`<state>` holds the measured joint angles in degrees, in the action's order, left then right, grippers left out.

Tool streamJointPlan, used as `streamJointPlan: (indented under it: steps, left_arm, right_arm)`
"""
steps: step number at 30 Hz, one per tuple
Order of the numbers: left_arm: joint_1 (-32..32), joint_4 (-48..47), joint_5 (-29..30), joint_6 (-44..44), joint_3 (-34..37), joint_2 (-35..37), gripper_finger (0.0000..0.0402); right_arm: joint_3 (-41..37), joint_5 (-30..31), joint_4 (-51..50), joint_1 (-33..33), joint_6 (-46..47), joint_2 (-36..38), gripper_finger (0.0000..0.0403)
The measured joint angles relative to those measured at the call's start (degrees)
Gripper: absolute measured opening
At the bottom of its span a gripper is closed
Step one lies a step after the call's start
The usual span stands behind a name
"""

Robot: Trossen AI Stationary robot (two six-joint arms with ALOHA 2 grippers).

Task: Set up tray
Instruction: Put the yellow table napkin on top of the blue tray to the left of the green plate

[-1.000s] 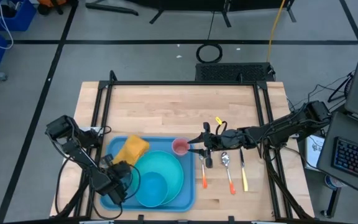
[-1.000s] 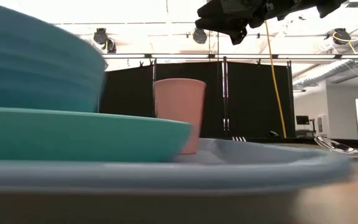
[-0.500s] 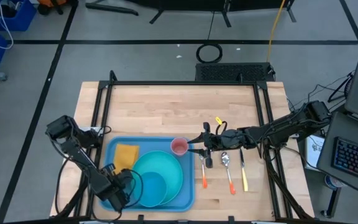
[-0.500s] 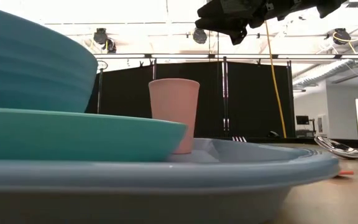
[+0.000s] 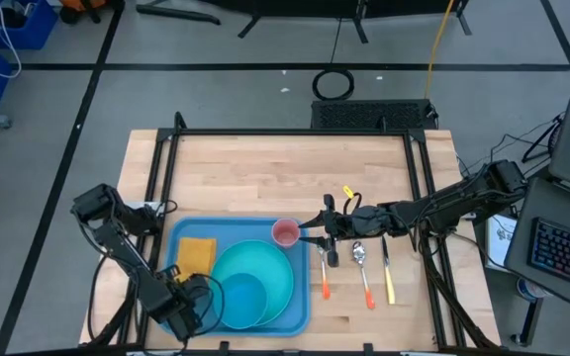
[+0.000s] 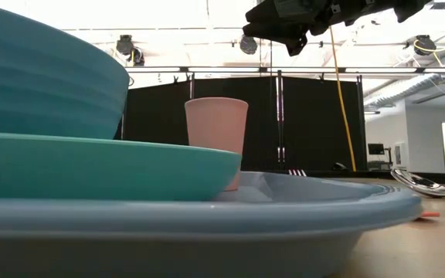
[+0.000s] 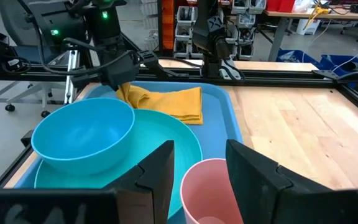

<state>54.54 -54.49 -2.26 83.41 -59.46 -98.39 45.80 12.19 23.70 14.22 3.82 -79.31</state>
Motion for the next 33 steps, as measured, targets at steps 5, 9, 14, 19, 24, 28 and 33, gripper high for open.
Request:
streamJointPlan:
  steps: [5, 9, 14, 19, 24, 28, 33]
  left_arm:
    - [0.71, 0.23, 0.79, 0.17, -0.01, 0.0, 0.006]
    - [0.72, 0.11, 0.85, -0.38, 0.0, 0.0, 0.0052]
    - [0.66, 0.13, 1.27, -0.04, 0.0, 0.04, 0.0039]
    - [0.68, -1.72, 1.2, 1.38, 0.0, 0.04, 0.0043]
    - [0.68, -3.52, -0.32, 1.88, 0.0, 0.04, 0.0091]
    - [0.67, -4.0, -1.77, 2.63, 0.0, 0.07, 0.0168]
    - [0.68, -2.38, -5.58, -0.1, 0.0, 0.09, 0.0287]
  right_arm:
    - [0.0, 0.0, 0.0, 0.0, 0.0, 0.0, 0.0134]
    - [0.0, 0.0, 0.0, 0.0, 0.0, 0.0, 0.0134]
    - [0.0, 0.0, 0.0, -0.02, 0.0, 0.0, 0.0134]
    - [0.0, 0.0, 0.0, -0.02, 0.0, 0.0, 0.0134]
    - [0.0, 0.0, 0.0, -0.02, -0.03, 0.0, 0.0134]
    - [0.0, 0.0, 0.0, -0.02, -0.16, 0.0, 0.0134]
    - [0.0, 0.0, -0.02, -0.02, -0.16, 0.0, 0.0134]
